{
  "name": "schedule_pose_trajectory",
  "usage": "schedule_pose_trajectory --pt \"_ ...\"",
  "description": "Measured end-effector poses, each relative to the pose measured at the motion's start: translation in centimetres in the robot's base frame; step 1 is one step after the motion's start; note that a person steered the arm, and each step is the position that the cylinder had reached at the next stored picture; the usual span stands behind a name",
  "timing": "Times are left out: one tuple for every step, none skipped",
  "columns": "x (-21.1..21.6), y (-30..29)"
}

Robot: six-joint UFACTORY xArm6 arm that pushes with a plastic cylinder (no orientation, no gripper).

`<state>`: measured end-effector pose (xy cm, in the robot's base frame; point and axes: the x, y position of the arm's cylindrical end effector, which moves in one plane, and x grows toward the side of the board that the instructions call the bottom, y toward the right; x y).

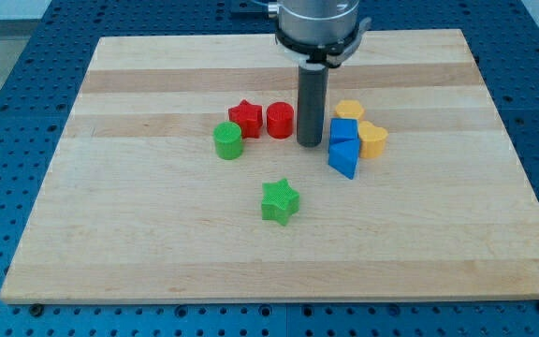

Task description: Move the red star into the green circle

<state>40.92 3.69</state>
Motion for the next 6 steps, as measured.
schedule_pose_trajectory --pt "-3.4 0.0" --pt "-5.0 -0.9" --pt "-5.0 -3.6" --pt "-5.0 -6.0" --pt "-5.0 -8.3" --pt "-3.9 -8.6"
